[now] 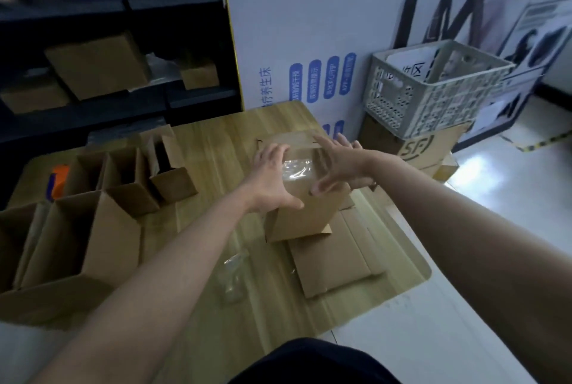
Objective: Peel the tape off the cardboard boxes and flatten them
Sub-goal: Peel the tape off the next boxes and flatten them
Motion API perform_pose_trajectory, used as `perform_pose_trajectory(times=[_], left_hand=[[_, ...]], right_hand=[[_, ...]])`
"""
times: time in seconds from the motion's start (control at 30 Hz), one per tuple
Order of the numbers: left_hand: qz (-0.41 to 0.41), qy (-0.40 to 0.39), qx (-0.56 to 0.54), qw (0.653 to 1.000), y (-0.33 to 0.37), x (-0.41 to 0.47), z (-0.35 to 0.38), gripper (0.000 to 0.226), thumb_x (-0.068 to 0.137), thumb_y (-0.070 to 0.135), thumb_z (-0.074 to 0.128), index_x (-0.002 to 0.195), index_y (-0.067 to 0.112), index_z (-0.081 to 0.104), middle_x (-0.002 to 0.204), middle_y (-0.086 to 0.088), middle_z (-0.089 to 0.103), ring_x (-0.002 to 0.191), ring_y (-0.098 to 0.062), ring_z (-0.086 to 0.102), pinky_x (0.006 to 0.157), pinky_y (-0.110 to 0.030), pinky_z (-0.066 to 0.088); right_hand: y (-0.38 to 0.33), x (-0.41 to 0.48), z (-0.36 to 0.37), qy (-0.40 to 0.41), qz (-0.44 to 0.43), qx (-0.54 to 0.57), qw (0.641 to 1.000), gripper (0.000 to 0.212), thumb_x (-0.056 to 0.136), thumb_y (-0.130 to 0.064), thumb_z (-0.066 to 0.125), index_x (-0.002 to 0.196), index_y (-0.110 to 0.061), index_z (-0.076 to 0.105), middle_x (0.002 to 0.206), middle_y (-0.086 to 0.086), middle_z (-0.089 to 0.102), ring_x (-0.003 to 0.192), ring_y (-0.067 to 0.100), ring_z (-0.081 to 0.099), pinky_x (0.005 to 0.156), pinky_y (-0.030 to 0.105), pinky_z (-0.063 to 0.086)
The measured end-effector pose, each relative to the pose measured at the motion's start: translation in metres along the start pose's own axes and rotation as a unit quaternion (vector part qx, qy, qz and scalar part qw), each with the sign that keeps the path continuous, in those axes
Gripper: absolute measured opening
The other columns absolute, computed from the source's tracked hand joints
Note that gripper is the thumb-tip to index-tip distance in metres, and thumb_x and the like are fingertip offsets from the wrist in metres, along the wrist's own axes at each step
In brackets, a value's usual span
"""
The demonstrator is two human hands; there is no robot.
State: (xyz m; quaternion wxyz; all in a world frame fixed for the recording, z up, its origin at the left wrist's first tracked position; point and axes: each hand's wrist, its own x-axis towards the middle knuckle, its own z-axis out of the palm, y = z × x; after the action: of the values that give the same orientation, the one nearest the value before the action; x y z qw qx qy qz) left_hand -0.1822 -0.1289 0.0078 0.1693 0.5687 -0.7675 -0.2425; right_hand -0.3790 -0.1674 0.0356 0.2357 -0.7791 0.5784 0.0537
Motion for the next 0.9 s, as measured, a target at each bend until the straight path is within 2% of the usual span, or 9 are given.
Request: perform_pose_trajectory(times=[0.13, 0.23, 0.3, 0.37, 0.47, 0.53, 0.63, 0.77, 0.9], left_hand=[[-0.008, -0.031, -0.065, 0.997, 0.006, 0.011, 0.024, 0.115, 0.049, 0.043, 0.088, 0.142, 0.020, 0.025, 0.142, 0.007, 0.022, 0.132, -0.013, 0.023, 0.105, -0.024, 0.023], [-0.029, -0.069, -0.069, 0.995, 0.003, 0.011, 0.038, 0.115, 0.051, 0.043, 0.089, 0.143, 0.020, 0.024, 0.143, 0.006, 0.022, 0.134, -0.014, 0.024, 0.112, -0.032, 0.024], [-0.041, -0.102, -0.058, 0.992, -0.001, 0.009, 0.041, 0.114, 0.053, 0.044, 0.088, 0.144, 0.019, 0.024, 0.143, 0.006, 0.022, 0.134, -0.014, 0.025, 0.114, -0.037, 0.026], [-0.057, -0.120, -0.074, 0.988, -0.004, 0.010, 0.040, 0.106, 0.057, 0.048, 0.085, 0.141, 0.016, 0.029, 0.140, 0.007, 0.024, 0.131, -0.013, 0.028, 0.113, -0.036, 0.027], [-0.061, -0.063, -0.090, 0.992, -0.003, 0.018, 0.035, 0.069, 0.067, 0.044, 0.081, 0.121, 0.014, 0.052, 0.126, 0.008, 0.029, 0.125, -0.013, 0.032, 0.108, -0.027, 0.027], [-0.048, -0.024, -0.051, 0.997, 0.001, 0.022, 0.034, 0.047, 0.071, 0.040, 0.079, 0.107, 0.017, 0.059, 0.116, 0.006, 0.039, 0.119, -0.015, 0.034, 0.107, -0.032, 0.030], [-0.045, -0.013, -0.011, 0.999, 0.009, 0.025, 0.038, 0.037, 0.073, 0.035, 0.078, 0.099, 0.016, 0.061, 0.103, 0.002, 0.050, 0.109, -0.017, 0.043, 0.097, -0.033, 0.039], [-0.040, 0.001, 0.030, 0.999, 0.018, 0.027, 0.040, 0.026, 0.076, 0.029, 0.077, 0.090, 0.012, 0.062, 0.101, -0.004, 0.056, 0.100, -0.019, 0.048, 0.088, -0.031, 0.042], [-0.041, -0.013, 0.026, 0.999, 0.022, 0.024, 0.043, 0.015, 0.080, 0.025, 0.073, 0.081, 0.012, 0.065, 0.096, -0.001, 0.055, 0.104, -0.020, 0.047, 0.092, -0.037, 0.042]], right_hand=[[0.032, -0.005, 0.000, -0.050, 0.042, -0.041, 0.997, 0.141, 0.047, -0.070, 0.076, 0.148, -0.031, -0.015, 0.160, -0.001, -0.002, 0.143, 0.027, -0.018, 0.115, 0.054, -0.007], [0.047, -0.006, 0.012, -0.062, 0.069, -0.019, 0.996, 0.146, 0.042, -0.068, 0.080, 0.148, -0.032, -0.013, 0.159, 0.006, -0.001, 0.145, 0.031, -0.009, 0.115, 0.056, 0.002], [0.052, -0.004, 0.024, -0.056, 0.065, 0.013, 0.996, 0.143, 0.045, -0.061, 0.084, 0.149, -0.031, -0.009, 0.159, 0.005, 0.004, 0.145, 0.032, 0.000, 0.116, 0.054, 0.004], [0.052, -0.001, 0.030, -0.046, 0.055, 0.032, 0.997, 0.140, 0.045, -0.057, 0.086, 0.149, -0.032, -0.004, 0.157, 0.001, 0.011, 0.143, 0.033, 0.009, 0.115, 0.054, 0.009], [0.050, 0.003, 0.027, -0.050, 0.052, 0.042, 0.997, 0.139, 0.043, -0.055, 0.088, 0.148, -0.036, -0.001, 0.155, 0.000, 0.018, 0.140, 0.033, 0.018, 0.113, 0.055, 0.016], [0.052, 0.004, 0.026, -0.050, 0.051, 0.044, 0.996, 0.138, 0.043, -0.054, 0.089, 0.148, -0.037, 0.000, 0.154, -0.001, 0.019, 0.139, 0.033, 0.019, 0.113, 0.055, 0.017], [0.054, 0.003, 0.029, -0.040, 0.033, 0.042, 0.998, 0.137, 0.044, -0.051, 0.089, 0.148, -0.033, 0.002, 0.154, 0.000, 0.021, 0.137, 0.030, 0.022, 0.112, 0.051, 0.015], [0.055, 0.002, 0.031, -0.034, 0.024, 0.045, 0.998, 0.137, 0.045, -0.051, 0.089, 0.149, -0.031, 0.002, 0.153, 0.000, 0.021, 0.137, 0.028, 0.021, 0.113, 0.050, 0.013], [0.057, -0.001, 0.034, -0.026, 0.022, 0.061, 0.998, 0.134, 0.048, -0.049, 0.089, 0.149, -0.032, 0.003, 0.153, 0.000, 0.022, 0.140, 0.031, 0.016, 0.113, 0.052, 0.007]])
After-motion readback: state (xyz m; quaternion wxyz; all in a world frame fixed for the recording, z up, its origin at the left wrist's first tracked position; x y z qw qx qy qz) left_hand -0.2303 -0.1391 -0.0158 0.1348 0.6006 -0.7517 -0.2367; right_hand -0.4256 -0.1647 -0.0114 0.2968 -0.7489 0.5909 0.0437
